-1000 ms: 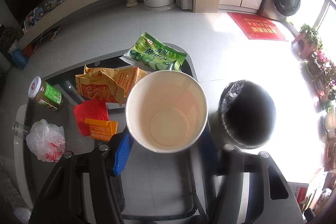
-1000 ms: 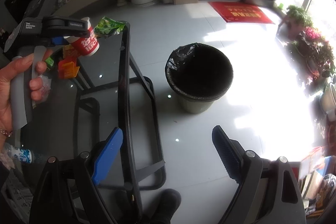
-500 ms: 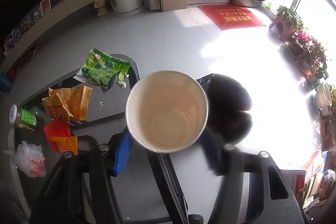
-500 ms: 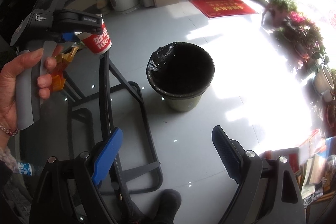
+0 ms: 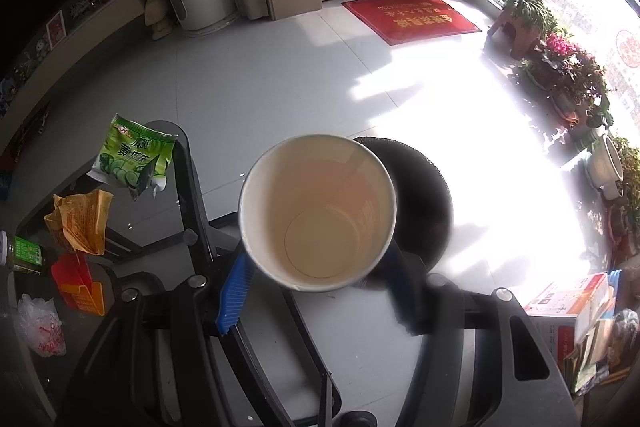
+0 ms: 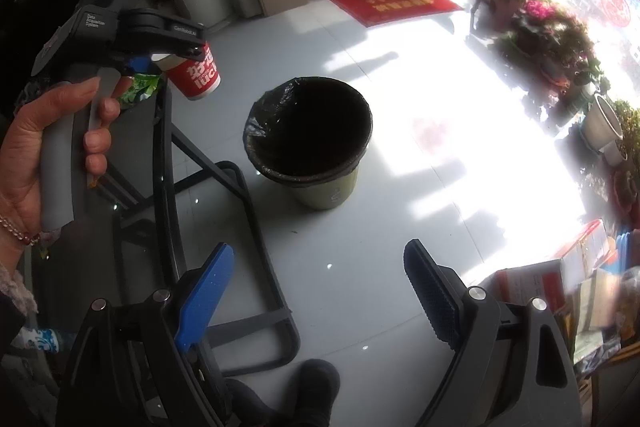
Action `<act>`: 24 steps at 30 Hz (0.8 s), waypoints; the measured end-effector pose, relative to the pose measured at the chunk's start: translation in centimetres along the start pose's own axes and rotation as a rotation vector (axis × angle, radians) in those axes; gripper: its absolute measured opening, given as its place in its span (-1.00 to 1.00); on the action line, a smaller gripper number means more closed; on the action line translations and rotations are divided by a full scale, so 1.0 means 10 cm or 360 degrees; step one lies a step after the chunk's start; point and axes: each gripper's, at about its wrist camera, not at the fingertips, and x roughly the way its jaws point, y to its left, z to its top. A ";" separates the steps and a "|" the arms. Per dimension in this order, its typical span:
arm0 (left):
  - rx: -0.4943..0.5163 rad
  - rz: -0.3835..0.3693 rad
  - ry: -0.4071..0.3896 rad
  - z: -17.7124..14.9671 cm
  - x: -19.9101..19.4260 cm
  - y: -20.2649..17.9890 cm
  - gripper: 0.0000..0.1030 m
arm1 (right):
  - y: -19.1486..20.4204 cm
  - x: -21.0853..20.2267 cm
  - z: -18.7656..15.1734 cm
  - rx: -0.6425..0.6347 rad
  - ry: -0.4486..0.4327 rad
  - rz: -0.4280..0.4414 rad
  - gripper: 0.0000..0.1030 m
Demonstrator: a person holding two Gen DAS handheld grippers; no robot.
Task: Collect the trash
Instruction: 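Lift the paper cup with the left gripper and carry it to the bin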
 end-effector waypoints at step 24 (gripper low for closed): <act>0.0230 -0.0049 0.0070 0.36 0.82 -0.96 0.15 | -0.55 0.17 -0.12 0.0216 0.0045 -0.0089 0.63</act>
